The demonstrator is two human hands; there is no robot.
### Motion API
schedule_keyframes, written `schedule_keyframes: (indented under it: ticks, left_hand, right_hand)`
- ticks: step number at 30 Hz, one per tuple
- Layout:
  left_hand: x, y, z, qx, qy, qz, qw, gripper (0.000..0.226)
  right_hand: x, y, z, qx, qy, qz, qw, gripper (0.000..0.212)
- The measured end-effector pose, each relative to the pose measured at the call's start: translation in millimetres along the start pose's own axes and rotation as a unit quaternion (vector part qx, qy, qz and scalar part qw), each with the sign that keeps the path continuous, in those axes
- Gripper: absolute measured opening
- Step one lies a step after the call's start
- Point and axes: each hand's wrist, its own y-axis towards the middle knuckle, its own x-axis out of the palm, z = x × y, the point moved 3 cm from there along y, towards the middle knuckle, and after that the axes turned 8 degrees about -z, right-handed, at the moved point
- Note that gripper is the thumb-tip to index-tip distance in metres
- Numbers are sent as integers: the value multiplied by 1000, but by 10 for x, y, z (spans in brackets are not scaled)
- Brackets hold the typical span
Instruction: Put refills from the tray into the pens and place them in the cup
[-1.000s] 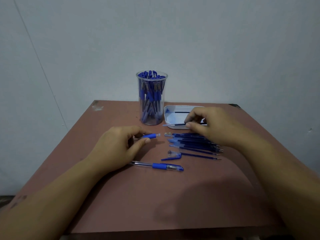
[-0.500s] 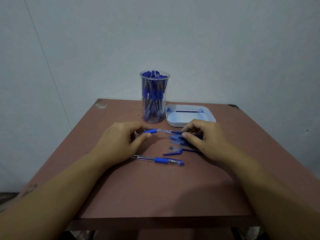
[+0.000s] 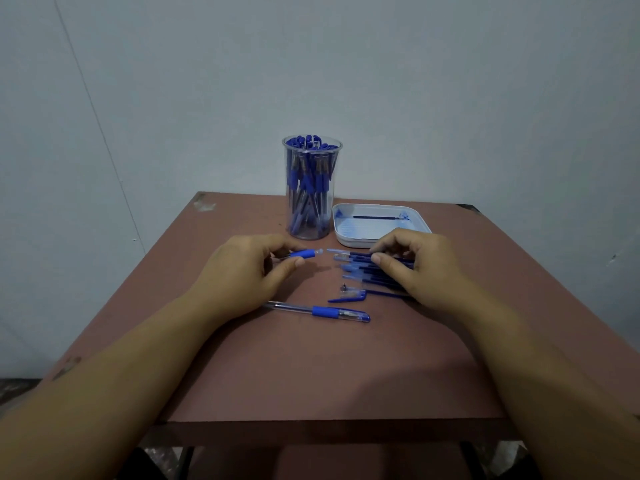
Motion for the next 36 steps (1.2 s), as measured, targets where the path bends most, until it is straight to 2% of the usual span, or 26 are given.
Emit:
schedule_keyframes:
  ticks: [4, 18, 28, 36]
  left_hand:
    - [7, -1, -13, -2, 3, -4, 1000, 18]
    - [-27, -11, 2, -2, 58, -10, 998, 21]
    - [-73, -30, 45, 10, 86, 0, 996, 20]
    - [-82, -36, -4, 17, 59, -2, 998, 18]
  right_hand:
    - [19, -2, -42, -7, -3, -12, 1000, 22]
    - [37, -14, -102, -5, 31, -29, 999, 11]
    - [12, -36, -163, 7, 69, -52, 996, 23]
    - [-14, -38, -141, 9, 83, -46, 995, 24]
